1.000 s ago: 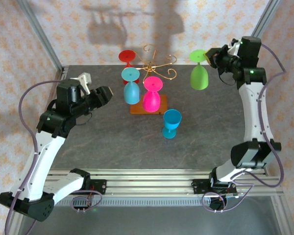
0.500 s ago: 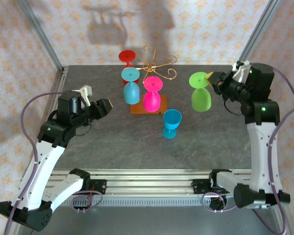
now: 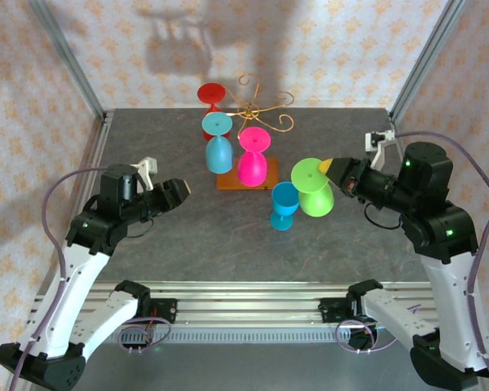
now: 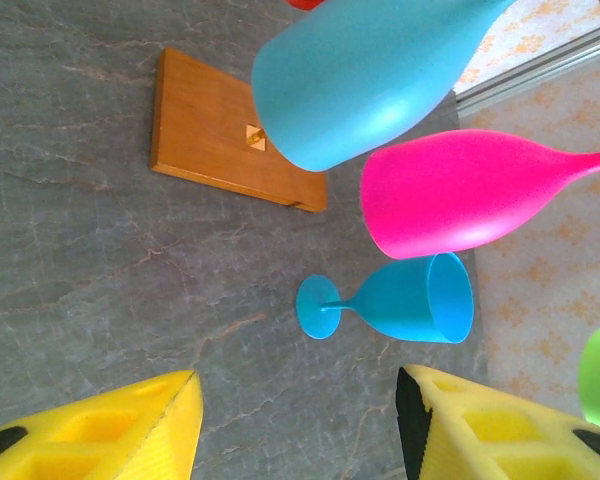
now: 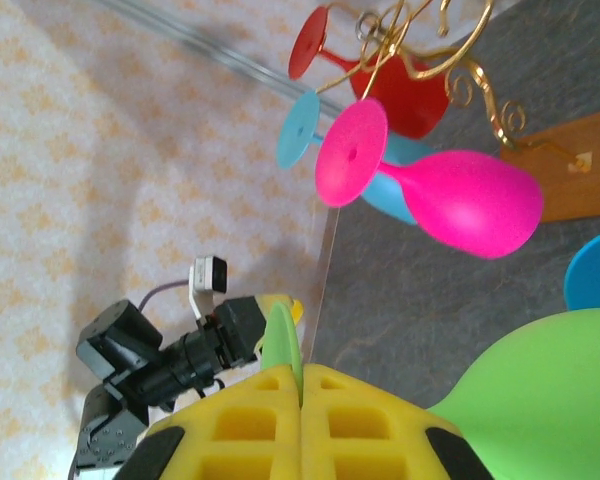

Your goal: Take the wine glass off the wine glass rack

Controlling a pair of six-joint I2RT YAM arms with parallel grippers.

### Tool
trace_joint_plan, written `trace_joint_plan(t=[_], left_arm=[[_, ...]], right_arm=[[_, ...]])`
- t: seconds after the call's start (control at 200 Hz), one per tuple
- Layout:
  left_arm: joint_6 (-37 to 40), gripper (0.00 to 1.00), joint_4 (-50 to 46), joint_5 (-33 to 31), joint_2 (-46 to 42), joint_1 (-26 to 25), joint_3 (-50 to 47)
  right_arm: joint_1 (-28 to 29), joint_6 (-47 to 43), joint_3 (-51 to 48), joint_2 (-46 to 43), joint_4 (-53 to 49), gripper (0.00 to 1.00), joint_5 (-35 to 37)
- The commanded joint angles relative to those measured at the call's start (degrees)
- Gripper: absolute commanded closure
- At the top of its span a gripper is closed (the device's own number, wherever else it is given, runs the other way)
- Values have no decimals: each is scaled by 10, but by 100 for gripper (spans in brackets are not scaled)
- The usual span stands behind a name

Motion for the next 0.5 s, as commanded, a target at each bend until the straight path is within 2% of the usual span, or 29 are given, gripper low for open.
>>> trace_joint_plan(t=[0.0, 0.31, 0.496], left_arm=[[-12, 46, 22, 18, -16, 4, -7], [-35, 45, 28, 33, -51, 4, -31], [-37, 45, 18, 36, -64, 4, -29]], right_arm=[[43, 12, -6, -3, 27, 100, 34], [179, 23, -19, 14, 74, 100, 103], [280, 9, -7, 55, 94, 100, 158]])
